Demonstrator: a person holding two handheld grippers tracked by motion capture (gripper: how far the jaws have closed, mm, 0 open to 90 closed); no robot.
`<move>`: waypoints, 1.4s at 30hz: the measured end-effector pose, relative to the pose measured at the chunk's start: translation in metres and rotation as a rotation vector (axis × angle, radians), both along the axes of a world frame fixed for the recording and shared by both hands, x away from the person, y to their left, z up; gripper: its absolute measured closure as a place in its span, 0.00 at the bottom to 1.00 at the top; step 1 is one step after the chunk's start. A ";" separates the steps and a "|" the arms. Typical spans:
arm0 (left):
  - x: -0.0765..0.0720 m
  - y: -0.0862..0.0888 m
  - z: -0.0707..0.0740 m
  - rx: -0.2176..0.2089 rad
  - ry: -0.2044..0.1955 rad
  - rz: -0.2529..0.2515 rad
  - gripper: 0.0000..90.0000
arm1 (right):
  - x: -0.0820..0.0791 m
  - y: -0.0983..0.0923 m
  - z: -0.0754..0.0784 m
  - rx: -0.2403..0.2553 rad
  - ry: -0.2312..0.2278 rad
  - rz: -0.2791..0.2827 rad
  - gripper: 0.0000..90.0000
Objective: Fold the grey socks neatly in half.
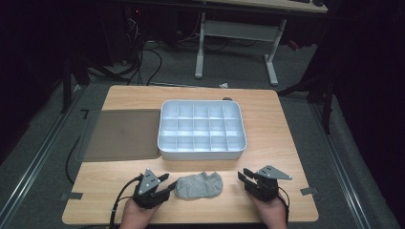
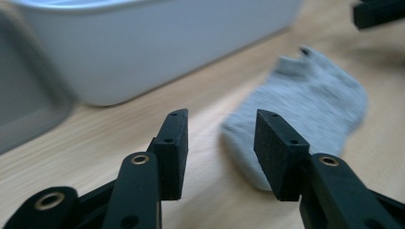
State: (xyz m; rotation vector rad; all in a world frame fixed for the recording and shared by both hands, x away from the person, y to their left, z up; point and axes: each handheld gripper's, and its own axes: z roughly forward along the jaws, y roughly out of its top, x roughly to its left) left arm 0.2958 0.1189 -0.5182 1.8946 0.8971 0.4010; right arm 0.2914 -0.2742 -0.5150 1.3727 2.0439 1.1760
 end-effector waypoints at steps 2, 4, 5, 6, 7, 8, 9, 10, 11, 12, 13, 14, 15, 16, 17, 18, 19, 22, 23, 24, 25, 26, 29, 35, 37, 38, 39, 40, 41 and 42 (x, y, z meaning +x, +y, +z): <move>-0.002 0.005 0.002 -0.011 -0.019 0.031 0.59 | -0.001 -0.005 -0.001 0.000 -0.010 -0.010 0.73; -0.002 0.008 -0.003 -0.020 0.002 0.046 0.56 | -0.003 -0.007 -0.002 0.009 -0.009 -0.019 0.70; -0.002 0.009 -0.005 -0.022 0.014 0.048 0.55 | -0.003 -0.008 -0.003 0.010 -0.010 -0.017 0.69; -0.002 0.009 -0.007 -0.019 0.024 0.051 0.53 | -0.003 -0.008 -0.004 0.010 -0.008 -0.015 0.67; -0.001 0.010 -0.008 -0.018 0.018 0.056 0.52 | -0.002 -0.007 -0.004 0.007 -0.010 -0.007 0.66; -0.001 0.010 -0.008 -0.014 0.011 0.059 0.50 | -0.002 -0.005 -0.002 0.003 -0.020 -0.012 0.63; 0.001 0.010 -0.008 -0.015 0.010 0.063 0.50 | -0.002 -0.003 0.000 -0.010 -0.036 -0.016 0.63; 0.002 0.011 -0.008 -0.022 0.018 0.070 0.49 | 0.000 0.000 0.003 -0.027 -0.054 -0.013 0.64; 0.002 0.011 -0.008 -0.022 0.018 0.070 0.49 | 0.004 0.003 0.007 -0.041 -0.069 -0.009 0.66; 0.004 0.012 -0.008 -0.032 0.025 0.085 0.48 | 0.006 0.004 0.009 -0.036 -0.072 -0.006 0.66; 0.005 0.012 -0.008 -0.033 0.025 0.092 0.47 | 0.009 0.007 0.010 -0.026 -0.071 0.004 0.65; 0.005 0.012 -0.008 -0.037 0.027 0.098 0.47 | 0.011 0.009 0.011 -0.017 -0.068 0.015 0.65; 0.005 0.012 -0.008 -0.041 0.031 0.101 0.47 | 0.011 0.012 0.012 -0.008 -0.068 0.025 0.64; 0.005 0.011 -0.009 -0.044 0.035 0.103 0.47 | 0.009 0.015 0.011 0.006 -0.070 0.037 0.63; 0.005 0.010 -0.009 -0.044 0.039 0.104 0.47 | 0.006 0.018 0.011 0.012 -0.072 0.054 0.62; 0.005 0.010 -0.009 -0.041 0.040 0.105 0.48 | 0.002 0.022 0.010 0.011 -0.074 0.075 0.62; 0.004 0.009 -0.009 -0.033 0.038 0.103 0.48 | -0.002 0.025 0.009 0.006 -0.078 0.100 0.62; 0.003 0.008 -0.010 -0.028 0.037 0.099 0.50 | -0.007 0.030 0.005 0.019 -0.059 0.129 0.63; 0.002 0.009 -0.012 -0.032 0.045 0.096 0.50 | -0.009 0.035 0.002 0.035 -0.027 0.155 0.64; 0.002 0.009 -0.012 -0.034 0.043 0.091 0.50 | -0.009 0.038 0.002 0.029 -0.019 0.163 0.64; 0.002 0.009 -0.012 -0.034 0.043 0.091 0.50 | -0.009 0.038 0.002 0.029 -0.019 0.163 0.64; 0.002 0.008 -0.012 -0.032 0.035 0.082 0.50 | -0.009 0.043 0.001 0.023 -0.005 0.173 0.65; 0.000 0.007 -0.013 -0.024 0.022 0.074 0.50 | -0.008 0.049 0.000 0.025 0.019 0.179 0.63; -0.001 0.008 -0.013 -0.034 0.023 0.074 0.50 | -0.001 0.063 -0.008 0.008 0.099 0.164 0.52; -0.001 0.008 -0.013 -0.034 0.024 0.072 0.50 | 0.001 0.066 -0.010 -0.008 0.114 0.163 0.50; -0.001 0.008 -0.013 -0.034 0.024 0.071 0.50 | 0.001 0.067 -0.011 -0.014 0.126 0.160 0.50; -0.001 0.008 -0.013 -0.033 0.024 0.070 0.50 | 0.001 0.068 -0.012 -0.012 0.133 0.165 0.50; -0.001 0.007 -0.013 -0.032 0.024 0.071 0.50 | 0.002 0.070 -0.013 -0.020 0.139 0.170 0.50; -0.001 0.007 -0.013 -0.031 0.025 0.071 0.50 | 0.002 0.071 -0.014 -0.033 0.139 0.172 0.51; -0.001 0.007 -0.013 -0.030 0.025 0.071 0.50 | 0.001 0.072 -0.015 -0.043 0.140 0.176 0.52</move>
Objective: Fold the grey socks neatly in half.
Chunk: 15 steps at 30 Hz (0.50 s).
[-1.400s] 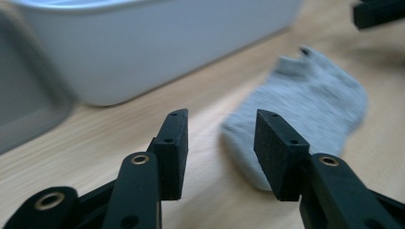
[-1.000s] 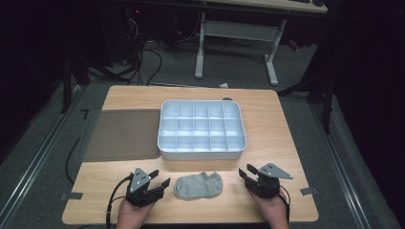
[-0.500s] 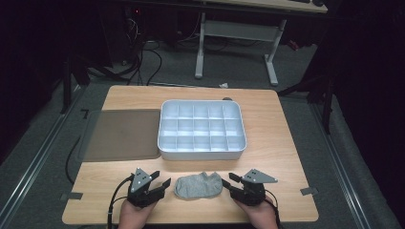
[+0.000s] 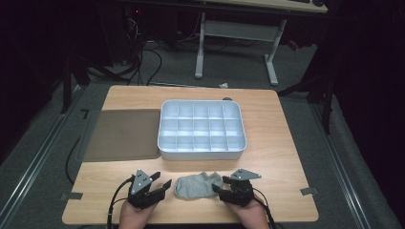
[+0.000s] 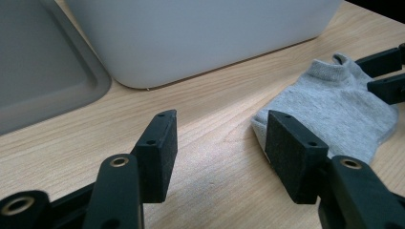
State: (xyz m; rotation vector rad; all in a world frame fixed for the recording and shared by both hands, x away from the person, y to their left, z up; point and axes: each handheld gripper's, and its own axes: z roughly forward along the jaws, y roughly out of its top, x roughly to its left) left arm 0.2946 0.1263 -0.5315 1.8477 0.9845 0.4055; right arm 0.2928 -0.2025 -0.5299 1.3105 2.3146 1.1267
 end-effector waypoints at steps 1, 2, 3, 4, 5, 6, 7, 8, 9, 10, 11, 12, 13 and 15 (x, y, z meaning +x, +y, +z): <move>0.000 0.000 0.000 0.003 0.000 -0.001 0.50 | -0.001 0.001 0.000 -0.006 -0.007 0.003 0.54; 0.000 -0.001 0.000 0.008 0.000 -0.001 0.50 | -0.001 0.001 0.000 -0.019 -0.015 0.006 0.57; 0.000 -0.002 0.000 0.013 -0.001 0.001 0.50 | -0.002 0.001 0.000 -0.027 -0.020 0.006 0.59; 0.000 -0.002 0.000 0.016 0.000 0.003 0.50 | -0.003 0.001 -0.001 -0.031 -0.028 0.011 0.60; 0.000 -0.002 0.000 0.018 0.000 0.005 0.51 | -0.004 0.001 -0.001 -0.032 -0.031 0.010 0.61; 0.000 -0.002 0.000 0.017 -0.002 0.008 0.51 | -0.005 0.000 -0.001 -0.034 -0.036 0.014 0.63; 0.000 -0.002 0.000 0.017 -0.002 0.008 0.50 | -0.005 0.000 -0.001 -0.036 -0.037 0.018 0.64; -0.002 -0.001 0.000 0.008 -0.011 0.020 0.50 | -0.006 0.000 -0.001 -0.041 -0.041 0.026 0.65; -0.002 0.000 0.000 0.004 -0.012 0.020 0.50 | -0.006 -0.001 -0.001 -0.044 -0.042 0.028 0.66; -0.002 0.000 0.000 0.003 -0.014 0.018 0.50 | -0.007 -0.001 -0.001 -0.043 -0.043 0.029 0.67; -0.003 0.000 0.000 0.001 -0.015 0.015 0.50 | -0.007 -0.001 -0.001 -0.043 -0.043 0.031 0.68; -0.003 0.000 0.000 0.004 -0.016 0.009 0.50 | -0.007 -0.001 -0.001 -0.042 -0.043 0.033 0.70; -0.003 0.000 0.000 0.006 -0.017 0.003 0.50 | -0.007 0.000 -0.002 -0.042 -0.045 0.040 0.72; -0.003 -0.001 0.000 0.009 -0.015 -0.005 0.50 | -0.008 0.000 -0.001 -0.047 -0.047 0.050 0.77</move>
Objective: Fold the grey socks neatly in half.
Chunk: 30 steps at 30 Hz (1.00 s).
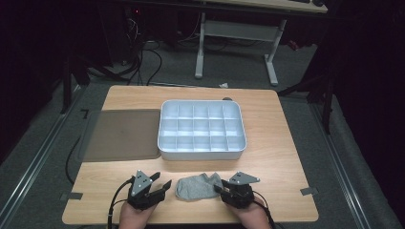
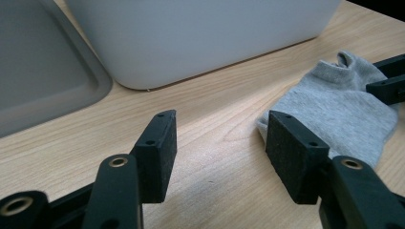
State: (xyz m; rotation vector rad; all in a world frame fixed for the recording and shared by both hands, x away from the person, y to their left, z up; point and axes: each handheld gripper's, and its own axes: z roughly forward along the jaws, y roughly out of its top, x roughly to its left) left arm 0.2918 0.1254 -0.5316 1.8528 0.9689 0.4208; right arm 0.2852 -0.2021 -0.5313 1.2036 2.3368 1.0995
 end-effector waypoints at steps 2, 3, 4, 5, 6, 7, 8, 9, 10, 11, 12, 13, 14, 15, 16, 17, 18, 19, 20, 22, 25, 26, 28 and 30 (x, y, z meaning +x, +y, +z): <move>0.000 0.000 0.000 0.000 -0.003 -0.007 0.50 | -0.001 0.001 0.000 0.006 0.006 0.009 0.82; -0.001 0.000 0.000 0.000 -0.005 -0.009 0.50 | -0.001 0.001 0.000 0.005 0.008 0.014 0.85; -0.001 0.000 0.000 -0.001 -0.007 -0.009 0.50 | -0.001 0.001 0.000 0.008 0.014 0.018 0.87; -0.001 -0.001 0.000 0.002 -0.007 -0.010 0.50 | -0.002 0.001 0.001 0.008 0.013 0.028 0.88; -0.001 -0.001 0.000 0.008 -0.006 -0.007 0.50 | -0.002 0.001 0.001 0.011 0.018 0.033 0.89; -0.001 -0.002 0.000 0.019 -0.008 0.003 0.50 | -0.002 0.001 0.001 0.016 0.021 0.040 0.90; -0.001 -0.003 0.001 0.036 -0.012 0.013 0.50 | -0.003 0.001 0.002 0.023 0.022 0.040 0.91; -0.002 -0.005 0.001 0.049 -0.017 0.020 0.50 | -0.004 0.000 0.002 0.026 0.014 0.038 0.91; -0.002 -0.008 0.003 0.055 -0.013 0.026 0.50 | -0.005 0.000 0.002 0.027 0.006 0.039 0.91; -0.003 -0.010 0.005 0.047 0.000 0.025 0.50 | -0.006 -0.001 0.003 0.029 -0.002 0.039 0.91; -0.005 -0.014 0.007 0.041 0.001 0.021 0.51 | -0.006 -0.001 0.003 0.030 -0.003 0.038 0.91; -0.007 -0.018 0.010 0.039 -0.004 0.009 0.52 | -0.006 -0.002 0.004 0.032 -0.009 0.038 0.91; -0.011 -0.027 0.013 0.044 -0.021 -0.007 0.53 | -0.006 -0.003 0.005 0.037 -0.009 0.034 0.91; -0.013 -0.033 0.015 0.046 -0.023 -0.023 0.57 | -0.006 -0.005 0.005 0.044 -0.014 0.031 0.91; -0.015 -0.043 0.018 0.026 -0.005 -0.050 0.59 | -0.005 -0.006 0.006 0.045 -0.016 0.029 0.91; -0.017 -0.053 0.019 0.015 0.007 -0.073 0.61 | -0.005 -0.007 0.006 0.047 -0.022 0.025 0.91; -0.018 -0.064 0.020 0.008 0.016 -0.095 0.63 | -0.006 -0.008 0.006 0.051 -0.021 0.024 0.91; -0.019 -0.075 0.021 0.012 0.023 -0.121 0.66 | -0.006 -0.008 0.006 0.052 -0.022 0.023 0.91; -0.020 -0.086 0.021 0.029 0.021 -0.140 0.68 | -0.006 -0.009 0.006 0.052 -0.022 0.021 0.91; -0.020 -0.104 0.021 0.054 0.026 -0.174 0.72 | -0.006 -0.009 0.006 0.054 -0.023 0.021 0.91; -0.015 -0.120 0.022 0.093 0.026 -0.169 0.80 | -0.006 -0.009 0.007 0.057 -0.029 0.024 0.91; -0.012 -0.122 0.022 0.093 0.030 -0.160 0.83 | -0.006 -0.009 0.007 0.058 -0.027 0.021 0.91; -0.009 -0.124 0.024 0.094 0.037 -0.142 0.88 | -0.007 -0.010 0.007 0.064 -0.028 0.016 0.91; -0.008 -0.125 0.025 0.098 0.031 -0.132 0.91 | -0.007 -0.011 0.007 0.066 -0.027 0.014 0.91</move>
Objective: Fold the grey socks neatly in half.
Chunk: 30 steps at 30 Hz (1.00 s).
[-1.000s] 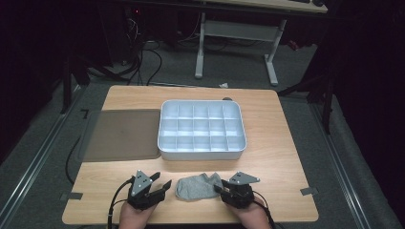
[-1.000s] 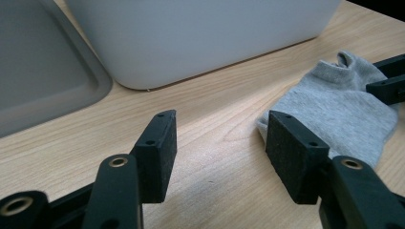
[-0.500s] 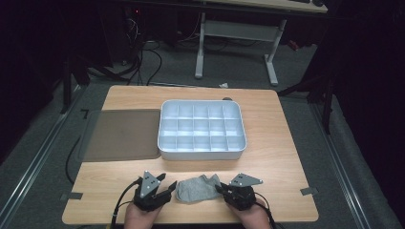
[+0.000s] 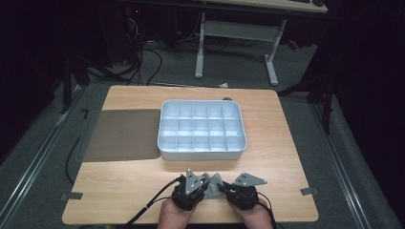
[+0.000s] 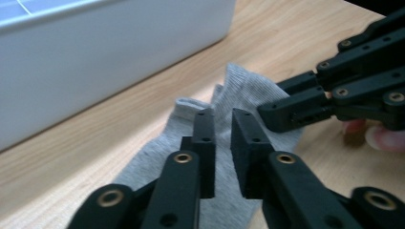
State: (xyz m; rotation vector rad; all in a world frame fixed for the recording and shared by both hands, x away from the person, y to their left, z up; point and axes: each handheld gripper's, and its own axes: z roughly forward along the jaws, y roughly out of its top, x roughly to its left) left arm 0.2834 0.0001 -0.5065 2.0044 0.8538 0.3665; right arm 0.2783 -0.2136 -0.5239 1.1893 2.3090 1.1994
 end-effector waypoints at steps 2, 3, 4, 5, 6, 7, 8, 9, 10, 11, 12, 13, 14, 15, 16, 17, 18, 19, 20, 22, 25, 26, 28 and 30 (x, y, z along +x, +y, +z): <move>0.000 -0.003 -0.002 0.009 0.008 -0.005 0.93 | 0.000 -0.001 0.000 0.002 -0.001 -0.003 0.91; 0.000 -0.003 -0.002 0.009 0.008 -0.005 0.94 | 0.000 -0.001 0.000 0.003 0.001 -0.003 0.91; 0.000 -0.009 -0.006 0.021 0.021 -0.024 0.94 | 0.001 -0.001 0.000 0.005 0.003 -0.002 0.91; 0.000 -0.012 -0.008 0.037 0.022 -0.032 0.94 | 0.001 -0.002 0.000 0.006 0.004 -0.002 0.91; 0.000 -0.015 -0.011 0.047 0.027 -0.035 0.94 | 0.001 -0.002 -0.001 0.006 0.003 -0.003 0.91; 0.001 -0.017 -0.013 0.056 0.034 -0.035 0.94 | 0.001 -0.002 0.000 0.007 0.005 -0.007 0.91; 0.001 -0.019 -0.015 0.068 0.041 -0.034 0.94 | 0.001 -0.003 0.000 0.009 0.005 -0.007 0.91; 0.001 -0.019 -0.015 0.068 0.041 -0.034 0.94 | 0.001 -0.003 0.000 0.014 0.003 -0.006 0.91; 0.002 -0.022 -0.019 0.091 0.047 -0.041 0.95 | 0.001 -0.004 0.000 0.016 0.001 -0.008 0.91; 0.002 -0.024 -0.020 0.104 0.044 -0.042 0.95 | 0.001 -0.005 0.000 0.020 0.006 -0.015 0.91; 0.002 -0.026 -0.022 0.122 0.041 -0.049 0.95 | 0.001 -0.006 0.000 0.026 0.009 -0.016 0.91; 0.000 -0.027 -0.022 0.134 0.024 -0.049 0.96 | 0.000 -0.007 0.000 0.036 0.018 -0.018 0.91; -0.001 -0.028 -0.023 0.140 0.017 -0.048 0.96 | 0.001 -0.008 0.000 0.044 0.017 -0.017 0.91; -0.001 -0.030 -0.022 0.150 0.010 -0.048 0.96 | 0.001 -0.009 0.001 0.054 0.022 -0.020 0.91; -0.002 -0.032 -0.022 0.161 0.003 -0.049 0.96 | 0.001 -0.010 0.002 0.073 0.025 -0.019 0.91; -0.002 -0.033 -0.022 0.171 -0.003 -0.050 0.97 | 0.001 -0.011 0.003 0.090 0.027 -0.018 0.92; -0.002 -0.034 -0.022 0.173 -0.006 -0.051 0.97 | 0.000 -0.013 0.004 0.107 0.027 -0.018 0.92; -0.002 -0.035 -0.022 0.173 -0.007 -0.052 0.97 | 0.000 -0.013 0.005 0.112 0.019 -0.016 0.92; -0.002 -0.035 -0.022 0.171 -0.009 -0.052 0.97 | -0.001 -0.013 0.006 0.109 0.011 -0.019 0.92; -0.003 -0.037 -0.023 0.169 -0.016 -0.051 0.97 | -0.003 -0.013 0.008 0.109 -0.006 -0.022 0.93; -0.002 -0.036 -0.023 0.160 -0.010 -0.054 0.97 | -0.003 -0.013 0.008 0.109 -0.008 -0.028 0.93; -0.001 -0.034 -0.022 0.145 0.002 -0.054 0.96 | -0.002 -0.014 0.008 0.109 -0.011 -0.026 0.93; 0.000 -0.027 -0.017 0.099 0.011 -0.044 0.88 | -0.002 -0.016 0.006 0.112 -0.004 -0.037 0.93; 0.000 -0.014 -0.011 0.057 0.003 -0.022 0.83 | -0.001 -0.018 0.006 0.113 -0.005 -0.048 0.93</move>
